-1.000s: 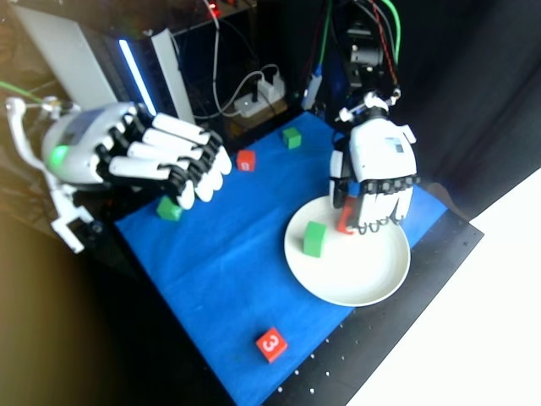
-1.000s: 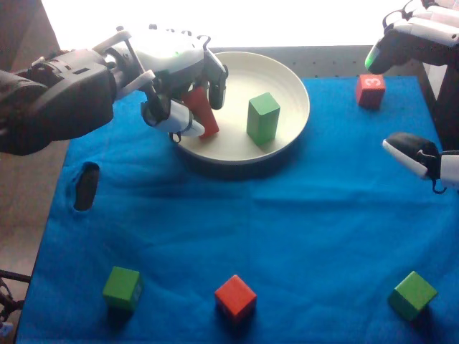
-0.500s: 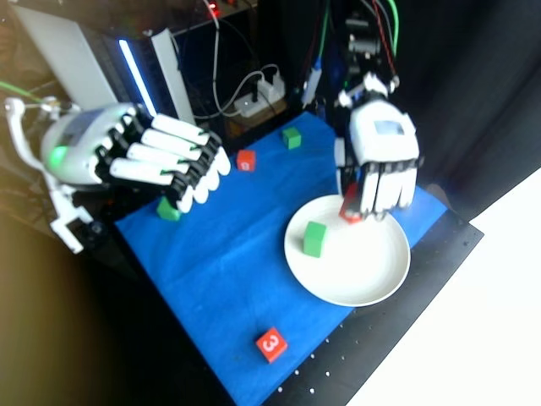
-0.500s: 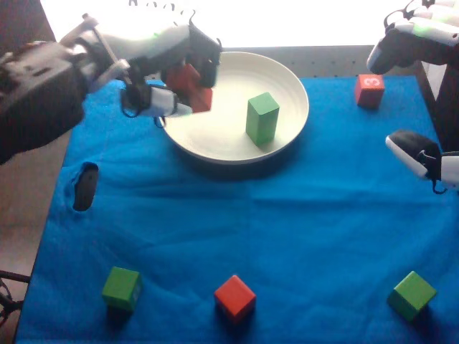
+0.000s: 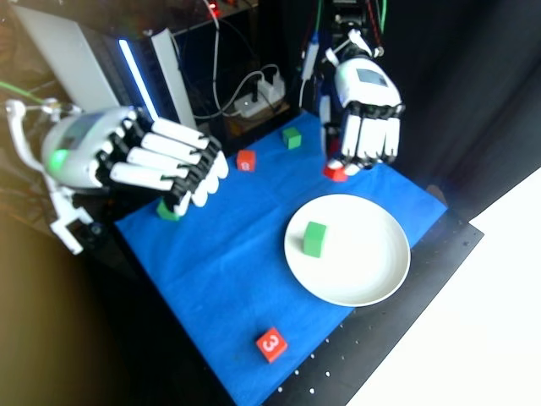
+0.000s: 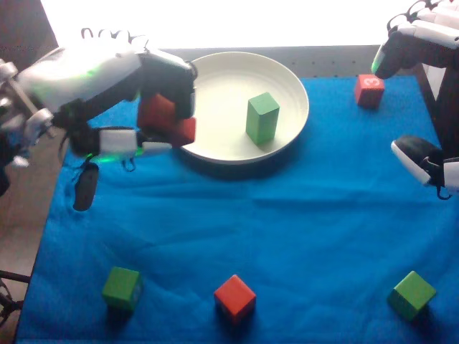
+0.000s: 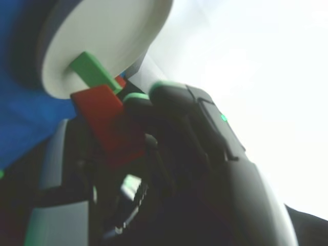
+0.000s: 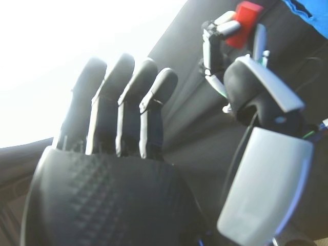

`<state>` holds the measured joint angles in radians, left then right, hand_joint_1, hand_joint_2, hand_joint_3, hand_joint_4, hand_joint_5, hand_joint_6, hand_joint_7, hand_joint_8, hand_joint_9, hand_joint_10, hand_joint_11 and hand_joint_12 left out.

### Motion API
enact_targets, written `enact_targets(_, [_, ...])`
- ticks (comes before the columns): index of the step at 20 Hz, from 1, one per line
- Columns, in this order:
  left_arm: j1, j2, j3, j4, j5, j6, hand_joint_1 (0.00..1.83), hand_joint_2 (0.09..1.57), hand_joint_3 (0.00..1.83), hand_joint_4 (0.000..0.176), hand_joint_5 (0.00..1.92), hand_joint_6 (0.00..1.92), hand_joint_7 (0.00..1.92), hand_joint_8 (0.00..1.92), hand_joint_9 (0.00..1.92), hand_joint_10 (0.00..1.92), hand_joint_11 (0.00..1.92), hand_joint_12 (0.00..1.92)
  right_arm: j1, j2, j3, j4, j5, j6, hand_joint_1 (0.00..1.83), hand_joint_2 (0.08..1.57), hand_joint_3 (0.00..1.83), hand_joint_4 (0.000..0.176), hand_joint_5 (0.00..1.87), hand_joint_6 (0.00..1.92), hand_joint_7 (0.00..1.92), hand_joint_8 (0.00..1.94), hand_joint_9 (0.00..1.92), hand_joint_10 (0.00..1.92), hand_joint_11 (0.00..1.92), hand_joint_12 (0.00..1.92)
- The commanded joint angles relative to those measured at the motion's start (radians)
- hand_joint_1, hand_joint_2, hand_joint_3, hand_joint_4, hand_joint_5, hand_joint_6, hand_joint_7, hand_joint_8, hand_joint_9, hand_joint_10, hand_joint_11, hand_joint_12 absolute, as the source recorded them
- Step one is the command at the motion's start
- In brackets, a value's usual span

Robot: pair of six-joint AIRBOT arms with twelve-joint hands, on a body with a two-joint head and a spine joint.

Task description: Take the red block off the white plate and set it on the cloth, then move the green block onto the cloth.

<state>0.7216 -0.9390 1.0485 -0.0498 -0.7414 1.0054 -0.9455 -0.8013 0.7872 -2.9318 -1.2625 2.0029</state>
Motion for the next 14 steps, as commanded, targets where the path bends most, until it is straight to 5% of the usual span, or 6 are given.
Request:
enact_targets(1, [0.001, 0.012, -0.012, 0.005, -0.159, -0.004, 1.34, 1.19, 0.0, 0.0, 0.75, 1.13, 0.86, 1.25, 0.82, 1.47, 0.62, 1.71, 0.007, 0.0, -0.001, -0.016, -0.122, 0.001, 1.1, 0.58, 0.76, 0.0, 0.48, 1.18, 0.45, 1.32, 0.41, 1.46, 0.26, 1.87])
enact_targets(2, [0.026, 0.029, -0.038, 0.012, -0.173, -0.004, 1.21, 1.19, 0.0, 0.0, 0.74, 1.2, 0.92, 1.26, 0.88, 1.18, 0.69, 1.61, 0.007, 0.001, -0.002, -0.015, -0.122, 0.001, 1.1, 0.58, 0.76, 0.0, 0.48, 1.18, 0.46, 1.34, 0.43, 1.48, 0.27, 1.87])
enact_targets(3, [0.043, 0.04, -0.057, 0.02, -0.179, -0.004, 1.33, 1.19, 0.0, 0.0, 0.73, 1.14, 0.88, 1.24, 0.86, 1.41, 0.66, 1.62, 0.007, 0.001, -0.003, -0.014, -0.122, 0.001, 1.1, 0.57, 0.76, 0.0, 0.49, 1.18, 0.49, 1.36, 0.47, 1.49, 0.32, 1.86])
enact_targets(5, [0.081, 0.056, -0.091, 0.029, -0.191, -0.004, 1.22, 1.21, 0.0, 0.0, 0.71, 1.24, 0.89, 1.27, 0.85, 1.19, 0.67, 1.54, 0.006, 0.002, -0.004, -0.011, -0.122, 0.001, 1.11, 0.57, 0.76, 0.0, 0.5, 1.18, 0.51, 1.37, 0.5, 1.51, 0.36, 1.86])
enact_targets(7, [0.105, 0.064, -0.109, 0.033, -0.192, -0.004, 1.34, 1.21, 0.0, 0.0, 0.67, 1.3, 0.78, 1.23, 0.85, 1.4, 0.69, 1.4, 0.005, 0.004, -0.005, -0.01, -0.122, 0.001, 1.1, 0.54, 0.84, 0.0, 0.49, 1.23, 0.51, 1.42, 0.48, 1.56, 0.34, 1.9])
enact_targets(14, [0.155, 0.035, -0.117, 0.031, -0.116, -0.005, 1.34, 1.22, 0.0, 0.0, 0.7, 1.33, 0.78, 1.3, 0.73, 1.49, 0.48, 1.57, 0.005, 0.004, -0.008, -0.009, -0.122, 0.001, 1.13, 0.45, 0.95, 0.0, 0.52, 1.26, 0.54, 1.49, 0.52, 1.59, 0.39, 1.9])
